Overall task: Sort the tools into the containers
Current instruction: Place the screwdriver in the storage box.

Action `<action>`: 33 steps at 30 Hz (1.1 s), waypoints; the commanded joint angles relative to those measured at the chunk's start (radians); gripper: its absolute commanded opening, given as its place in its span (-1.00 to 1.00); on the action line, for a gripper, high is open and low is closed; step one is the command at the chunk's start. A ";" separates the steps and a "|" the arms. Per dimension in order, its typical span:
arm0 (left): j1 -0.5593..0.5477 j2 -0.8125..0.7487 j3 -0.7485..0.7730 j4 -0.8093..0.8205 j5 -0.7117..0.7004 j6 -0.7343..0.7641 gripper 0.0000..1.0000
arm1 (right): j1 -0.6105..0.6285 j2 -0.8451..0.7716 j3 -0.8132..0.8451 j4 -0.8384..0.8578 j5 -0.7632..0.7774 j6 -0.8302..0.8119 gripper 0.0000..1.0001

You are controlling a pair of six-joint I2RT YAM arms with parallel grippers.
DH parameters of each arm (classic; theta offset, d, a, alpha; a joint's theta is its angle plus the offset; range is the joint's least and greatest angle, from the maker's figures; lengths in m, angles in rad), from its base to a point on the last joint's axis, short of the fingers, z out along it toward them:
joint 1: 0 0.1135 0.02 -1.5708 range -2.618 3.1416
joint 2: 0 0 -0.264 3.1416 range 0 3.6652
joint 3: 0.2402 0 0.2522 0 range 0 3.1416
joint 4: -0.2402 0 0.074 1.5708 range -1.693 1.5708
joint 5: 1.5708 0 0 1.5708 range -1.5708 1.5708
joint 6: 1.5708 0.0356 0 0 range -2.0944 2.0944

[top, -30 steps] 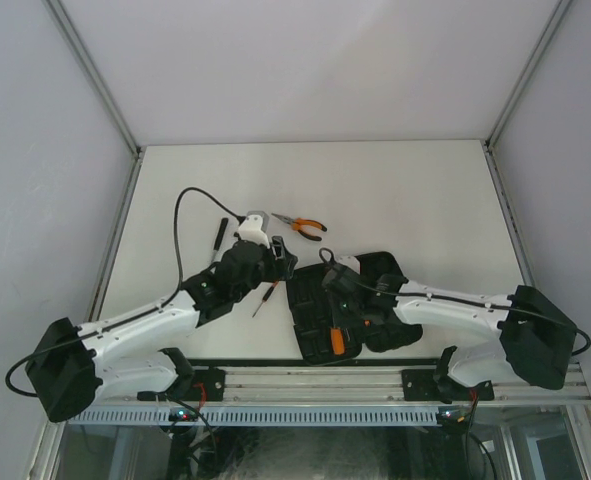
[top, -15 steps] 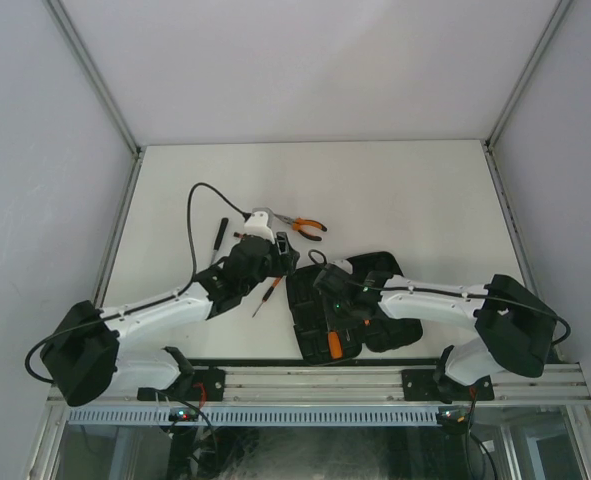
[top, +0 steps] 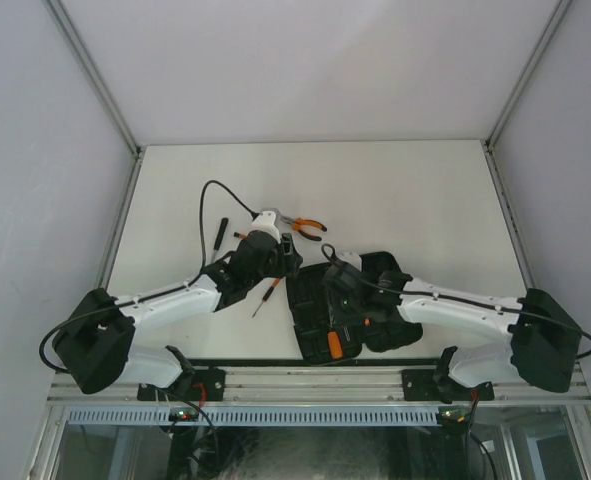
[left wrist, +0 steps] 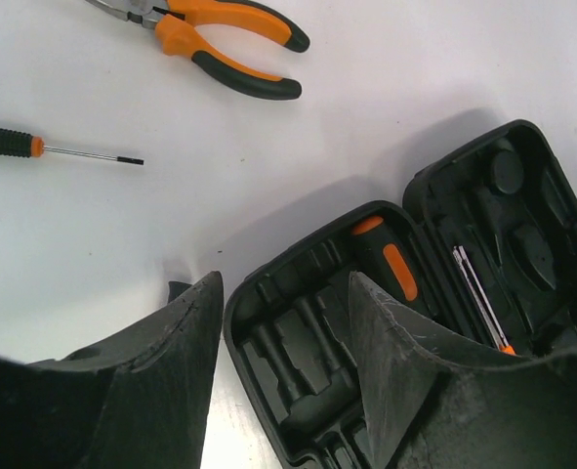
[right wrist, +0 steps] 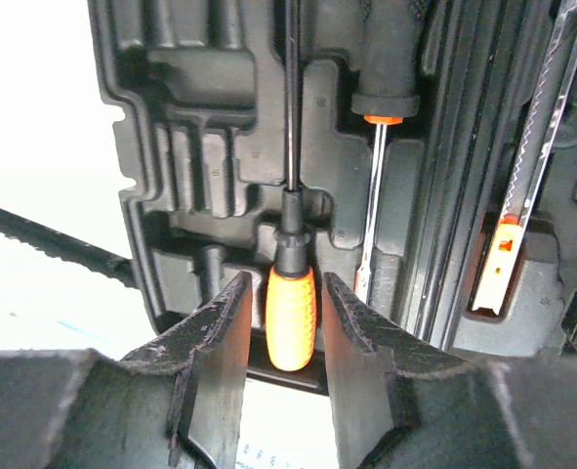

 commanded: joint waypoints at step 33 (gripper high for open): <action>0.007 0.039 0.075 0.044 0.077 0.004 0.00 | 0.022 0.177 0.071 -0.031 0.044 -0.020 -1.00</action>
